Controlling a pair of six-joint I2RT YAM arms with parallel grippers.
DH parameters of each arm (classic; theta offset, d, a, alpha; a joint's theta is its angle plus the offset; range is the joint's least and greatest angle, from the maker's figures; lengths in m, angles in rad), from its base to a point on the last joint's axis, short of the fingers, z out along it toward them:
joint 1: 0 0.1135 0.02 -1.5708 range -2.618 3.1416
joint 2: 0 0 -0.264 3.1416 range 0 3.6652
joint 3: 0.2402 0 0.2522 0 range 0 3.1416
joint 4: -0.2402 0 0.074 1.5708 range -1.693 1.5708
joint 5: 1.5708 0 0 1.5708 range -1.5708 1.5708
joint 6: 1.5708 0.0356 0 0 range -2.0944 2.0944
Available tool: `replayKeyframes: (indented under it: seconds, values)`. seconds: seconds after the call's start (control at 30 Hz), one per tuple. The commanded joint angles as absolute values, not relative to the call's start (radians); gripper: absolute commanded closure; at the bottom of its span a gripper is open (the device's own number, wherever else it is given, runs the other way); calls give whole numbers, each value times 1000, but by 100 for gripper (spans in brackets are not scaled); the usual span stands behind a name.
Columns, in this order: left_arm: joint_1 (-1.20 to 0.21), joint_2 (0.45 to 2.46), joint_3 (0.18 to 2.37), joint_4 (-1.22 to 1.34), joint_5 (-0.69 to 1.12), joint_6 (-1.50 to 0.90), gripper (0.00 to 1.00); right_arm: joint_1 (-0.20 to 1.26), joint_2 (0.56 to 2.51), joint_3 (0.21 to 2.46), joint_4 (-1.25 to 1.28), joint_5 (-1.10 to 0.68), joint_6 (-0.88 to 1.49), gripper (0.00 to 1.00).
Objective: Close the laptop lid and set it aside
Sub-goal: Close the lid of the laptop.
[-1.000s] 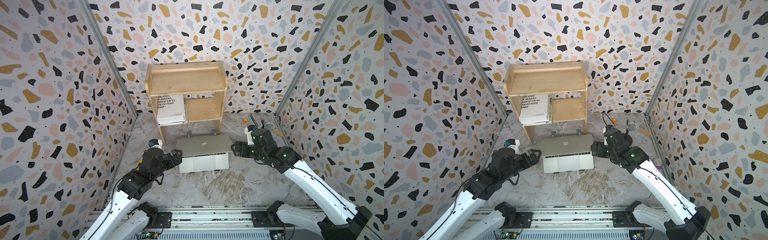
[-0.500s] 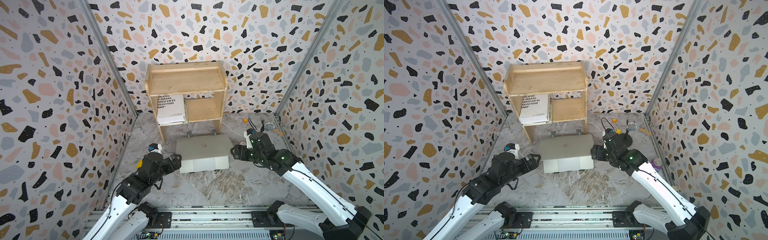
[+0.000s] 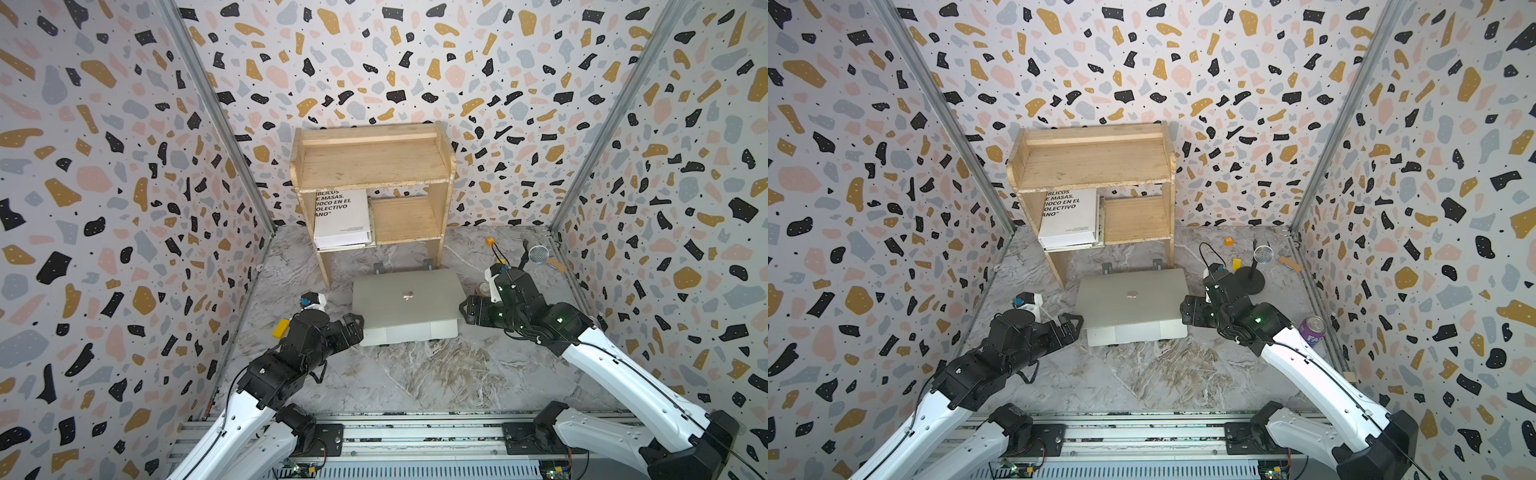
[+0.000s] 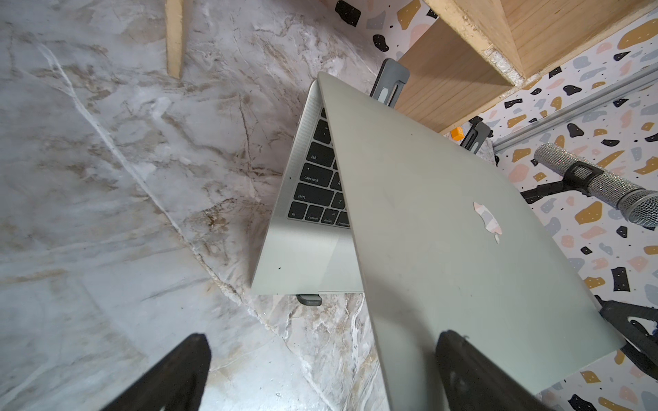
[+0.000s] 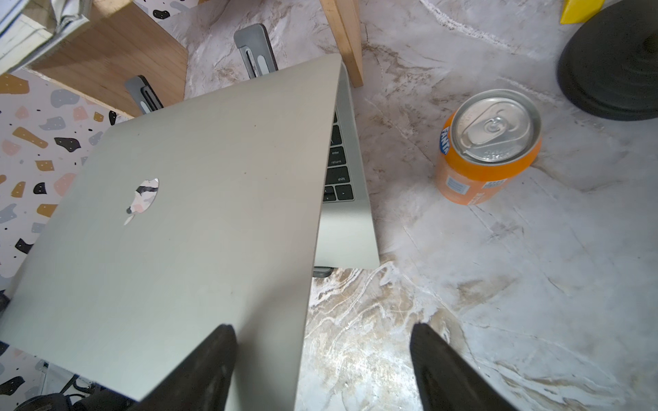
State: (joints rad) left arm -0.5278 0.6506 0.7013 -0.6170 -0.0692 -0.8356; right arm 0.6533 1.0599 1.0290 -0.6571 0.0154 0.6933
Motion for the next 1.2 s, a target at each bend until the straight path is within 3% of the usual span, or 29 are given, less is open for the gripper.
replayKeyframes:
  seconds: [0.0, 1.17]
  values:
    - [-533, 651, 670, -634, -93, -861, 0, 661, 1045, 1012, -648, 21, 702, 19]
    - [-535, 702, 571, -536, -137, -871, 0, 661, 1123, 894, -526, 23, 696, 18]
